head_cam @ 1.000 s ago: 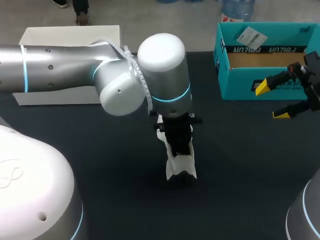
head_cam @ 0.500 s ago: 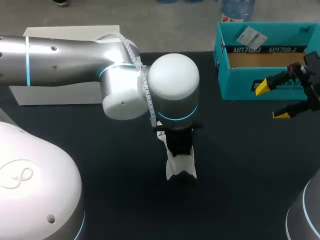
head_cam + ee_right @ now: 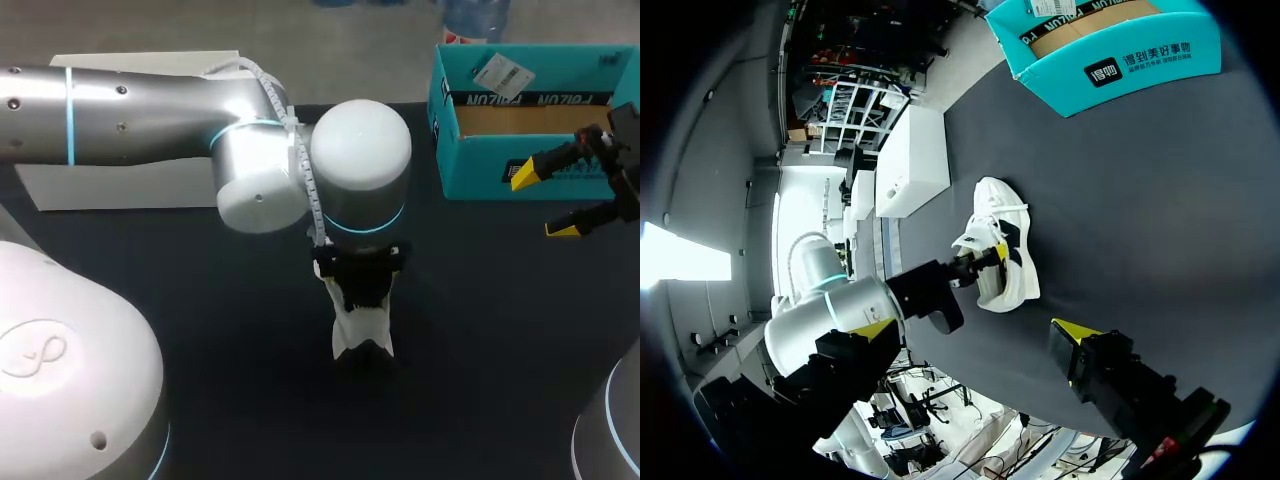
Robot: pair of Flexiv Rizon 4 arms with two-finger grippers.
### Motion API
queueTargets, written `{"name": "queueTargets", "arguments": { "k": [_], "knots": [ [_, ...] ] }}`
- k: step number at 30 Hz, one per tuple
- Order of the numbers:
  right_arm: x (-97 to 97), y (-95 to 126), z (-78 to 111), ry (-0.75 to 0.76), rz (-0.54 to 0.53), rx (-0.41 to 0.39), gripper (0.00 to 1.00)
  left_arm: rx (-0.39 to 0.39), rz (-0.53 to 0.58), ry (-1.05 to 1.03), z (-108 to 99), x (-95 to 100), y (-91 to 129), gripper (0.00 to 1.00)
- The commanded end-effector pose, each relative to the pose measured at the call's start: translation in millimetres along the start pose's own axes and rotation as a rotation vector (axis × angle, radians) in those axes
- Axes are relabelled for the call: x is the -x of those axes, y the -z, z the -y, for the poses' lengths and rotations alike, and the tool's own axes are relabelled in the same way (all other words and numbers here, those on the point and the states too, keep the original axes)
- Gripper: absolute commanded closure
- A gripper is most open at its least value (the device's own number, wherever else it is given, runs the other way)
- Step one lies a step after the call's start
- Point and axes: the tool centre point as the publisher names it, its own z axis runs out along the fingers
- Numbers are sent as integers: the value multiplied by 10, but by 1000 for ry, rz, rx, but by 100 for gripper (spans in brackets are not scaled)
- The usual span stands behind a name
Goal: Take the shoe out of the shoebox, open the shoe tongue, remove and reinsert the insole, then place the shoe into the shoebox
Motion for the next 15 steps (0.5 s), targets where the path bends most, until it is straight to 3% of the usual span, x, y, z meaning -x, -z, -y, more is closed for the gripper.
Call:
{"name": "queueTargets", "arguments": {
  "k": [1, 15],
  "knots": [
    [4, -7, 6, -1, 2, 2, 0, 6, -6, 1, -40, 23, 13, 0],
    [4, -7, 6, -1, 2, 2, 0, 32, -20, 8, -228, 28, 69, 0]
  ]
}}
